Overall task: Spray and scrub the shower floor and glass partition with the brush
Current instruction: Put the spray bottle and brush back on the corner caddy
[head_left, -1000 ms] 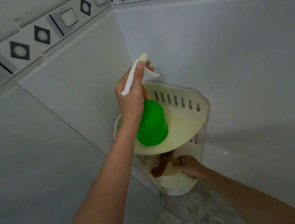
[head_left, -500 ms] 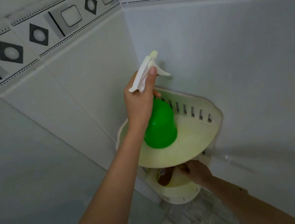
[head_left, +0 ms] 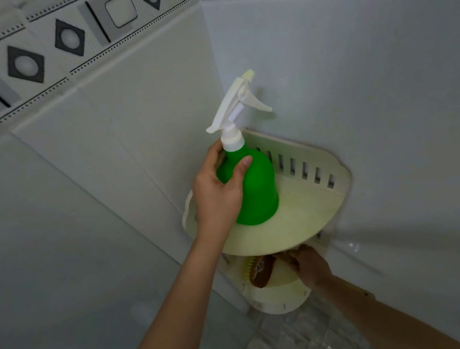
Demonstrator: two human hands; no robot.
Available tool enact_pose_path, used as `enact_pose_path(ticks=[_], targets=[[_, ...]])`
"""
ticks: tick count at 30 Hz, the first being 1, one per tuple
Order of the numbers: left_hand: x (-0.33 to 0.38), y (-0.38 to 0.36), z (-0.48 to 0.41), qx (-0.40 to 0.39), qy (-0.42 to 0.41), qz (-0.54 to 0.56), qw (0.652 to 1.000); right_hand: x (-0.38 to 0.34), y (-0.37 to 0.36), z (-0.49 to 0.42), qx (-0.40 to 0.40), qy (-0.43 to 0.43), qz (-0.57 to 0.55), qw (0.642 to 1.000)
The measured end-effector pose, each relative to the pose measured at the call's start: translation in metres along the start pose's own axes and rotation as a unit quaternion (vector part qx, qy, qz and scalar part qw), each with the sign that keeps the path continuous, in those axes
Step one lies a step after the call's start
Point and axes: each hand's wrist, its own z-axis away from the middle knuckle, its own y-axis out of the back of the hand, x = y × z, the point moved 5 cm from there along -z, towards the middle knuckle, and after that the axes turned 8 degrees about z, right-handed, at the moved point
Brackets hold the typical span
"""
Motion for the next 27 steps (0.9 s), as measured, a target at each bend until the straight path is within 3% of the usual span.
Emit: enact_pose_path(ticks=[6,10,13,14,18,22,27], targets=[[0.001,-0.009,-0.012,-0.037,-0.010,-0.020,0.999,-0.018,0.008,-0.016,0.022,-0.001,-0.081,0.996],[-0.001,-0.018,-0.020,-0.062,-0.019,-0.022,0.998,-0.017,0.002,-0.017,0.063,-0.037,-0.046,0.996],[-0.003,-0.018,-0.024,-0.061,-0.016,-0.022,0.998,-0.019,0.007,-0.014,0.097,-0.020,-0.205,0.974],[-0.004,-0.017,-0.025,-0.061,-0.016,-0.022,0.998,-0.020,0.008,-0.014,0.107,-0.033,-0.208,0.972],[-0.004,-0.016,-0.020,-0.061,-0.019,-0.012,0.998,-0.027,0.009,-0.006,0.048,-0.034,-0.107,0.992],[-0.006,-0.008,-0.007,-0.032,-0.038,-0.027,0.998,-0.020,0.001,-0.003,0.043,-0.004,0.014,0.999],[-0.010,0.007,0.026,-0.018,-0.040,-0.055,0.998,-0.016,0.001,0.015,0.026,0.060,0.042,0.997]])
